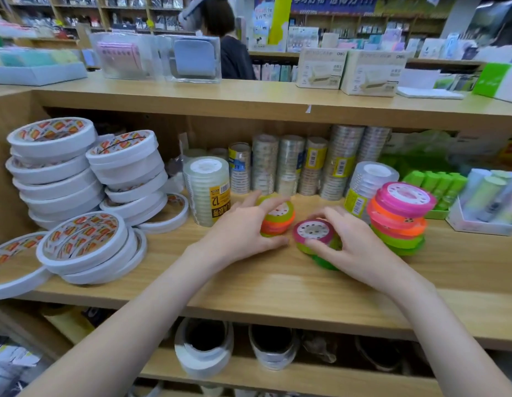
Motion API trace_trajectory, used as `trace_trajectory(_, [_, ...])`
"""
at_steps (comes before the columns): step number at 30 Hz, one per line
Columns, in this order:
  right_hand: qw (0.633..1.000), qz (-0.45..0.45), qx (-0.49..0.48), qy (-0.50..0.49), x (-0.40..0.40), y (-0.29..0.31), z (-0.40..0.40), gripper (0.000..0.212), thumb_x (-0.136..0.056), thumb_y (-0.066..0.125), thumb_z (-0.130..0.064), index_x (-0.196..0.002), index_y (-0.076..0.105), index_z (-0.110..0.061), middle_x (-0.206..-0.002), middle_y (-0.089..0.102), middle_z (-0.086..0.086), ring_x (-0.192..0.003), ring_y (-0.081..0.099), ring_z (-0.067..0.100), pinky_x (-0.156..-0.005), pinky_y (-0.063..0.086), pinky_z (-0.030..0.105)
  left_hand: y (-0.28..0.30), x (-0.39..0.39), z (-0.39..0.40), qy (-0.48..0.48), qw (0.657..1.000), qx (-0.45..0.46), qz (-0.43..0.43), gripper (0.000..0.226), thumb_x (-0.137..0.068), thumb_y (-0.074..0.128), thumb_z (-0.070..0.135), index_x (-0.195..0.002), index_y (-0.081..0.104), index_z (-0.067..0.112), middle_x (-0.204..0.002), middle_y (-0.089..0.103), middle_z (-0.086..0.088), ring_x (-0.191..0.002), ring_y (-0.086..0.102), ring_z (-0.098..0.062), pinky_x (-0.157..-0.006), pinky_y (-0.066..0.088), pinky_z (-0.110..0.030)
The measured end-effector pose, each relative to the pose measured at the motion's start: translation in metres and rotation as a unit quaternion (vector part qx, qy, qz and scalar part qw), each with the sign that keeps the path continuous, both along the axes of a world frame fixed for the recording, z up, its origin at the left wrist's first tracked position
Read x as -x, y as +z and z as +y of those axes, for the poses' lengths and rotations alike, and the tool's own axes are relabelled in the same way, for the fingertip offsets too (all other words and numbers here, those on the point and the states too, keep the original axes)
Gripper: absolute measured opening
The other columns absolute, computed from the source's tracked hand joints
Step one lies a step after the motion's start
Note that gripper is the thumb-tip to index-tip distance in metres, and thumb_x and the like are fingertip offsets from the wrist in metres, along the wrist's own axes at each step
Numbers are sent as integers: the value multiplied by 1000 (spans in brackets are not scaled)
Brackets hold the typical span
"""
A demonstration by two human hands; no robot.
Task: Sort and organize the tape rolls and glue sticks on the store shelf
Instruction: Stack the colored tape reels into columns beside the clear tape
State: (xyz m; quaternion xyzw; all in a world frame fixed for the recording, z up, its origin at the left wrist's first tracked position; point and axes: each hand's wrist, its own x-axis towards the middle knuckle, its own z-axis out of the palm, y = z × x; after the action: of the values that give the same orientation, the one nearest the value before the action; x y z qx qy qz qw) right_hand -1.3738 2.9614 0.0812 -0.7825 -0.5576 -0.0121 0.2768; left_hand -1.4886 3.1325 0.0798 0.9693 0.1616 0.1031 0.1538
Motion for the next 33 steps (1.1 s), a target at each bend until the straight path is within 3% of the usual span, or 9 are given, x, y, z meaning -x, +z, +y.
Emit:
trace_trajectory(4, [995,0,93,-21,-1,-3,-13,57,-75,67,-48,-122,49,-22,-132,38,-5,-121,41,10,-100,30,17,3,-6,-5,11,999,-6,-41,57,-85,62,42,-135,35,40,-143,37,-5,-127,42,-26,-102,35,-33])
trace_trajectory(8, [999,-2,6,-42,4,-16,-13,41,-75,72,-38,-107,55,-17,-113,45,-6,-105,46,8,-85,27,7,1,1,2,2,997,38,-74,54,-82,68,30,-130,43,36,-134,45,-2,-123,44,-21,-101,34,-28])
trace_trajectory(11, [996,11,-41,-72,5,-23,-10,36,-70,77,-36,-86,49,-20,-101,46,-1,-92,46,9,-78,29,12,1,5,8,-8,995,64,-82,54,-81,69,26,-128,45,35,-135,45,-1,-128,39,-19,-103,30,-26])
trace_trajectory(14, [993,26,-64,-97,6,-19,-3,37,-68,78,-37,-80,49,-19,-98,45,2,-89,46,11,-78,30,14,4,5,8,-16,995,71,-67,64,-81,69,26,-136,38,33,-140,42,-4,-131,37,-20,-109,30,-31])
trace_trajectory(18, [993,14,-62,-95,8,-11,1,34,-73,74,-36,-84,48,-16,-102,42,2,-91,46,11,-84,34,16,11,24,7,-15,996,63,-65,75,-81,67,36,-144,26,31,-145,35,-1,-130,39,-16,-107,34,-32])
trace_trajectory(22, [995,-11,69,-72,11,-8,-12,47,-78,67,-44,-111,52,-13,-116,39,0,-107,46,14,-97,37,24,6,53,8,2,1000,-4,19,82,-79,65,49,-145,18,34,-139,44,-2,-123,45,-17,-99,41,-30])
trace_trajectory(26, [993,-38,62,-89,15,-8,-18,38,-80,67,-39,-106,55,-14,-114,43,-1,-106,50,16,-90,38,23,6,61,4,24,1000,-9,-17,89,-78,69,42,-145,13,31,-129,54,-2,-114,52,-16,-91,45,-27])
trace_trajectory(30, [991,-23,42,-128,14,-10,-13,38,-79,68,-38,-104,57,-12,-113,48,1,-105,50,17,-86,37,21,26,61,-1,9,995,-13,-103,79,-78,70,37,-143,26,26,-126,55,1,-111,52,-14,-84,42,-22])
trace_trajectory(33, [990,-15,6,-140,12,-16,-5,39,-81,68,-34,-108,57,-7,-117,48,6,-107,51,21,-88,34,18,39,40,-4,-10,987,-6,-159,61,-81,69,29,-135,43,19,-128,53,-2,-117,50,-18,-95,42,-31])
